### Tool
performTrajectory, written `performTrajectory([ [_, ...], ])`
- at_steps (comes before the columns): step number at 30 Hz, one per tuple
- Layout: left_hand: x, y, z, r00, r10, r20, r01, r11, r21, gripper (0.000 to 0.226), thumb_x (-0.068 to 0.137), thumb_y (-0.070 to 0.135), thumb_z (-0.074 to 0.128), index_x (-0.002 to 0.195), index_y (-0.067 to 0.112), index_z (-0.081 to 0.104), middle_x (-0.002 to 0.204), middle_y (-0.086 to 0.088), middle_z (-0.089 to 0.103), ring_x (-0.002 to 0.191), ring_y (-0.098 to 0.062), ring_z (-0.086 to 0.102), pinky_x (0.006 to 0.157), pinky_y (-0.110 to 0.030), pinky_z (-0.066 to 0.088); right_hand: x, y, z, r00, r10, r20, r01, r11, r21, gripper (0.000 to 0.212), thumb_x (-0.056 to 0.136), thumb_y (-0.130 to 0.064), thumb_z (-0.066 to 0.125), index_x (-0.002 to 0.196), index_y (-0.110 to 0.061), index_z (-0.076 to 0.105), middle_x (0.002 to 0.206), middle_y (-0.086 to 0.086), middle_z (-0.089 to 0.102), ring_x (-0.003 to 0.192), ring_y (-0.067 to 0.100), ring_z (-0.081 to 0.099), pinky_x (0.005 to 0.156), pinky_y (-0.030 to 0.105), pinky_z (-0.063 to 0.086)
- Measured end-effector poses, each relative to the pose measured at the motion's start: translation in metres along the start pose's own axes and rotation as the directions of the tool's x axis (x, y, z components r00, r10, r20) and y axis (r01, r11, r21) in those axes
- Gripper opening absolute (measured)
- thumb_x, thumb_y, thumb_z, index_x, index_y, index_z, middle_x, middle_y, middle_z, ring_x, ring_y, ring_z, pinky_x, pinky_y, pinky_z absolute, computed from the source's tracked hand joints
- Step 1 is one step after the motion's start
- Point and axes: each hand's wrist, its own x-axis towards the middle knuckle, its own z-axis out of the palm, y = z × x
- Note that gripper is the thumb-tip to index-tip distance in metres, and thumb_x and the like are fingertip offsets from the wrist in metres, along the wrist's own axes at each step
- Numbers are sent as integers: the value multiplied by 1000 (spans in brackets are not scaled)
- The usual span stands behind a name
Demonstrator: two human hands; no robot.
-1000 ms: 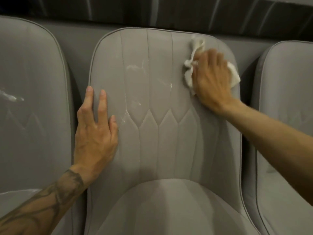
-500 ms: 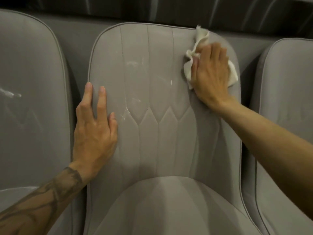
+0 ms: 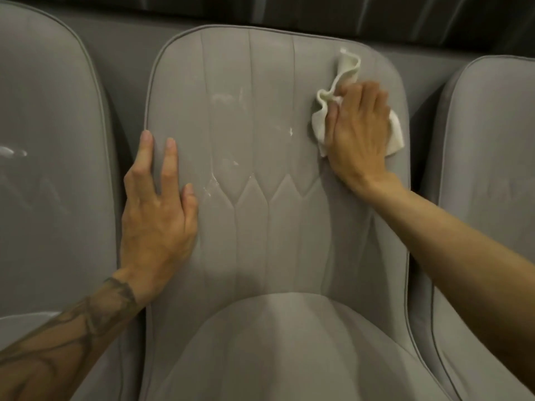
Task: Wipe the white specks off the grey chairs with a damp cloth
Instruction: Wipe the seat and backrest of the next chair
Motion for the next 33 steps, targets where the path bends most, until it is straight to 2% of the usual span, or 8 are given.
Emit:
performTrajectory([
  [2,0,0,1,1000,5,-1,-5,1000,-3,61,108,28,41,165,13,21,170,-20,16,150,-38,28,123,-40,32,-12,-7,6,998,56,-40,-57,998,-24,31,106,-32,36,109,-6,52,106,16,53,94,32,47,86,40,37],
  [7,0,1,-1,1000,5,4,-5,1000,-2,61,109,29,39,165,13,21,170,-20,17,150,-38,28,121,-41,34,-138,-16,-5,911,-300,283,288,954,83,27,104,-24,43,116,-4,57,107,17,56,92,37,53,88,47,41],
  [9,1,3,-3,1000,-5,12,5,1000,-5,61,109,29,40,165,13,21,170,-20,16,150,-37,27,122,-39,33,-128,-11,-5,899,-340,276,322,940,111,22,103,-25,45,113,-8,55,105,15,56,92,36,53,87,46,41],
  [14,2,2,-3,1000,-4,8,4,1000,-15,61,108,27,42,164,12,22,169,-21,17,150,-38,28,126,-28,19,-79,-18,11,998,-12,69,8,998,55,24,103,-35,43,104,-12,51,108,13,53,97,32,46,94,44,37],
  [20,3,4,-5,1000,-5,9,5,1000,-14,61,108,24,45,164,9,24,169,-23,18,150,-39,28,126,-25,15,-156,-22,4,939,-286,193,260,954,150,17,97,-26,57,104,-12,50,103,10,54,89,26,44,85,40,36],
  [26,3,5,-6,1000,4,1,-4,1000,-21,61,108,24,44,163,9,25,168,-24,19,149,-39,29,125,-24,16,-129,-26,17,994,-34,104,27,998,65,24,101,-35,47,106,-12,51,107,12,52,94,31,44,87,43,35],
  [30,3,4,-5,1000,-6,-3,6,1000,-17,61,108,25,44,164,10,24,169,-23,19,150,-37,28,124,-17,11,-200,-25,4,880,-390,271,358,920,161,22,103,-29,45,107,-10,53,103,13,55,86,33,51,82,44,39],
  [33,3,4,-6,1000,-1,-10,1,1000,-26,60,108,25,43,164,10,24,169,-23,19,149,-38,28,123,-14,8,-180,-16,7,861,-418,289,386,908,164,17,100,-29,49,106,-14,54,101,10,52,85,31,49,79,42,36],
])
